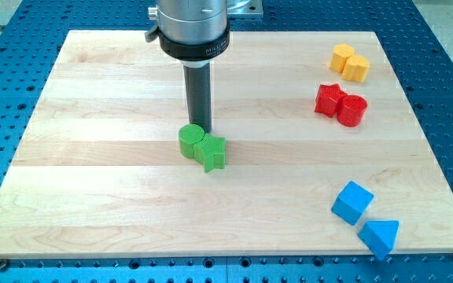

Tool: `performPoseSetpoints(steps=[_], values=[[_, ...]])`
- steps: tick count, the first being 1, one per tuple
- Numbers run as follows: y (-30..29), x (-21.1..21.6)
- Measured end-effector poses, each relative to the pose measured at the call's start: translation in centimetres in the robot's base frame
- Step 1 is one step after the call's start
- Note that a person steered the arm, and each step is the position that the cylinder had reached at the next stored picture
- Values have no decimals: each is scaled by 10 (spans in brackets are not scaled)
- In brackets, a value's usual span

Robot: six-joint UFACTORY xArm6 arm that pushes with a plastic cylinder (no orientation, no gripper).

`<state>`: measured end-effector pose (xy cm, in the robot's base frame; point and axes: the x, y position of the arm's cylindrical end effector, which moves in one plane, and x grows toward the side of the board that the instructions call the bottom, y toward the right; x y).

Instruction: Slightly move the green star upwards

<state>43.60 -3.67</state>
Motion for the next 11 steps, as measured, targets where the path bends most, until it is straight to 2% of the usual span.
performPoseSetpoints(steps=[2,4,5,6,7,8,9,10,11], values=[[23,10],[82,39],[125,69],[129,85],[69,85],[38,96],[46,63],[67,67],[11,132]])
